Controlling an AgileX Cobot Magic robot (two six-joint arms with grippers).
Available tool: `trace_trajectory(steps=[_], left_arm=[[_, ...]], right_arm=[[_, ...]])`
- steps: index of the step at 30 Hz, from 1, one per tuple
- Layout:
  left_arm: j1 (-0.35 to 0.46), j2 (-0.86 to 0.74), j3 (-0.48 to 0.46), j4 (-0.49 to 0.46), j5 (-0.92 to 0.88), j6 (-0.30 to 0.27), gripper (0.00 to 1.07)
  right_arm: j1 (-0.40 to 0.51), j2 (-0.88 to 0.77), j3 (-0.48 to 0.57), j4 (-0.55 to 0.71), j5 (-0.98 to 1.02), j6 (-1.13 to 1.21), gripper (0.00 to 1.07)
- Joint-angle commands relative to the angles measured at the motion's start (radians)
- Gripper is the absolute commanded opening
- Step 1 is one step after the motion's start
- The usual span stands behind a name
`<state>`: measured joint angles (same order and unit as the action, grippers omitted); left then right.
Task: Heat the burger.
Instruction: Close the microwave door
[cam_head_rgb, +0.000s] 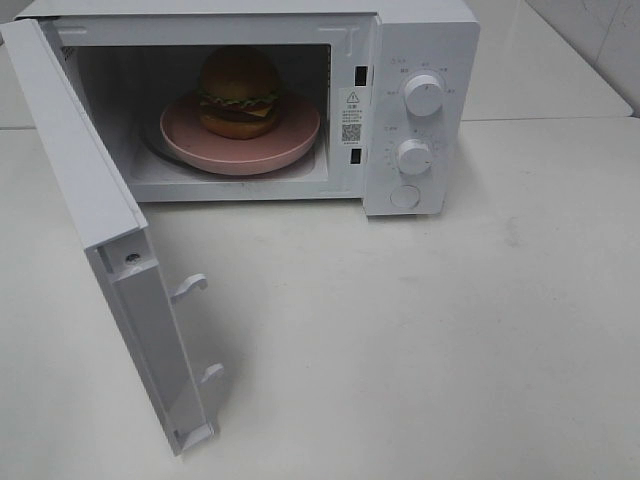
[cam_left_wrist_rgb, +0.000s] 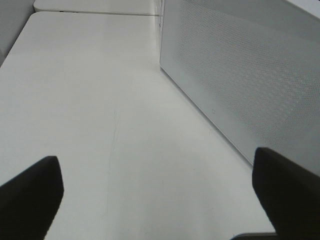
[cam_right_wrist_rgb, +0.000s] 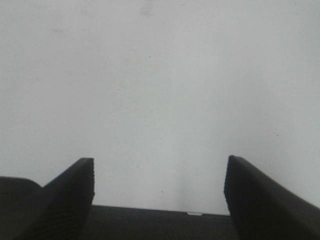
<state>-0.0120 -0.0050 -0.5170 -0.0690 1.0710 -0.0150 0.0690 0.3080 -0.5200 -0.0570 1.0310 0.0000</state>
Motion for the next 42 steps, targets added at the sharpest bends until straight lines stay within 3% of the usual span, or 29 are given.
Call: trace_trajectory(steps=[1,17,42], left_arm=[[-0.002,-0.018,0.002,0.002,-0.001,0.000,0.98],[-0.002,-0.018,0.002,0.002,-0.001,0.000,0.98],[-0.002,-0.016,0.002,0.002,-0.001,0.000,0.98]], right_arm=[[-0.052,-0.108,0.024,0.023,-0.034,0.013,0.75],[-0.080,-0.338,0.024,0.025,-0.034,0.009,0.76],[-0.077,-0.339,0.024,0.025,-0.034,0.010,0.76]])
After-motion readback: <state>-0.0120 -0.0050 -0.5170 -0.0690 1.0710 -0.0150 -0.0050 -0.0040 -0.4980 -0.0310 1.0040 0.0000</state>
